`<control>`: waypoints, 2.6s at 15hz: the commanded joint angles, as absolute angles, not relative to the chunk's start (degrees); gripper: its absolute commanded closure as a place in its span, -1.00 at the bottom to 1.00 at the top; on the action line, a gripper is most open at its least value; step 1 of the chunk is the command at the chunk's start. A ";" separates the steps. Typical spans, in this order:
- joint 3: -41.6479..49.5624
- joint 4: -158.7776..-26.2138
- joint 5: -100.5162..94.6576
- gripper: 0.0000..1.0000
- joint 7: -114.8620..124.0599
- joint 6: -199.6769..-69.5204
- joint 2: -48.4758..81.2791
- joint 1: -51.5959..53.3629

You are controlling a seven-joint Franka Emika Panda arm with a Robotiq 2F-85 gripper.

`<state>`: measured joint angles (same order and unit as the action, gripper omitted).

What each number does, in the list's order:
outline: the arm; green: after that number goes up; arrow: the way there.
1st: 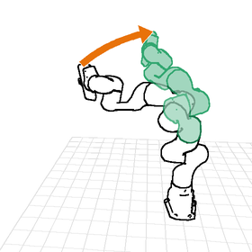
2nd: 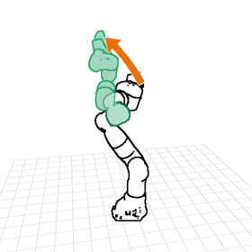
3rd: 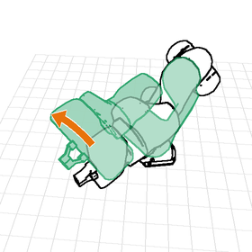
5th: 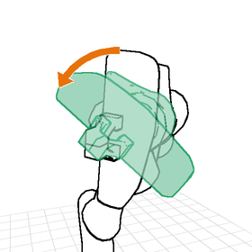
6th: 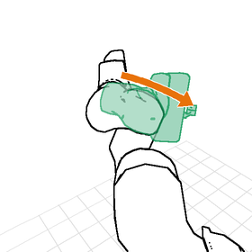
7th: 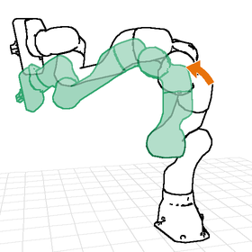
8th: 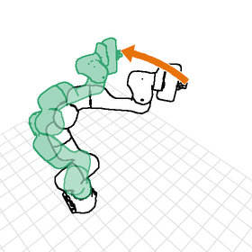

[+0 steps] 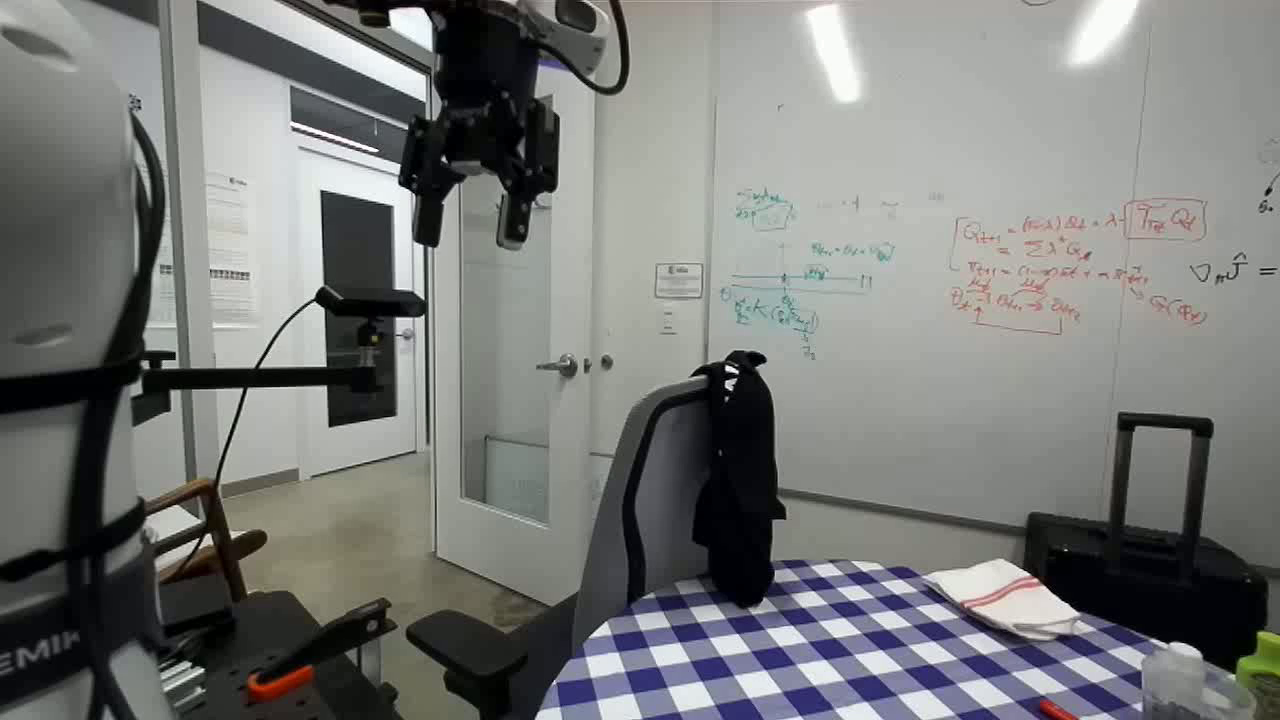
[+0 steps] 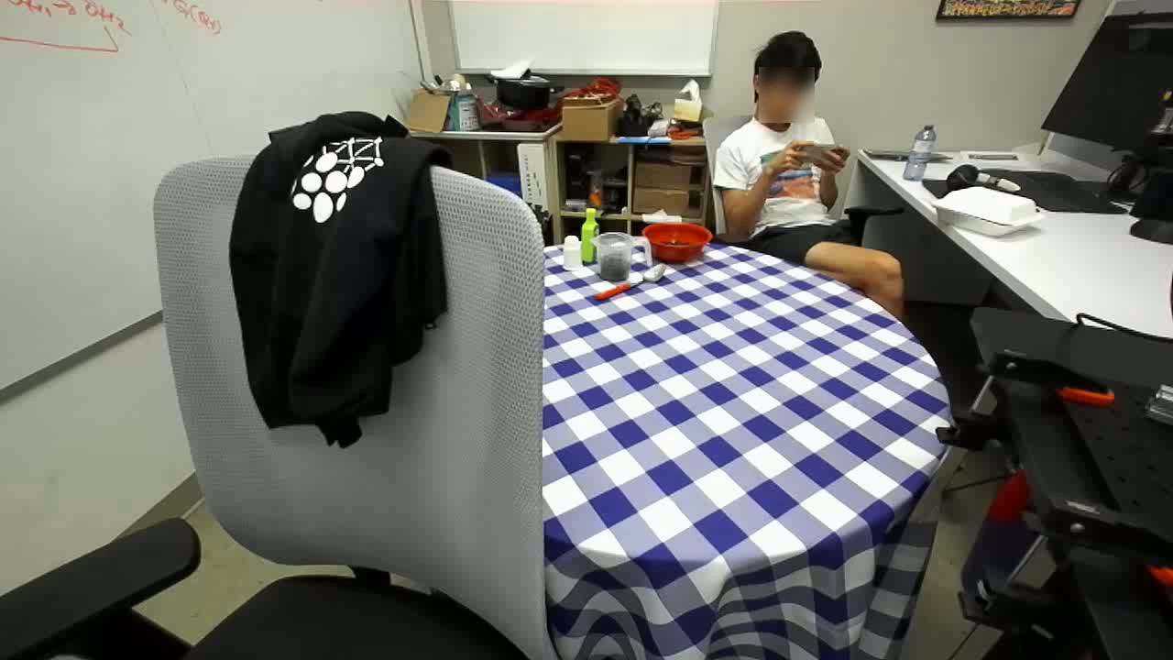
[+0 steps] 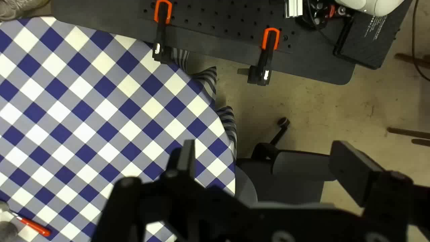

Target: Pick up the black cloth from the chair and put it on the table

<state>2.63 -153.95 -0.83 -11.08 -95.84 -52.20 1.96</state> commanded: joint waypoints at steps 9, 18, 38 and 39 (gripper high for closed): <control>4.19 -150.70 6.90 -1.00 -8.61 -108.90 -44.66 3.08; -0.25 -140.63 8.86 -1.00 -2.38 -136.26 -23.50 3.47; -2.36 -90.83 -0.09 -1.00 0.78 -149.18 27.52 3.18; -2.08 -88.28 -0.35 -1.00 0.98 -148.80 29.71 3.31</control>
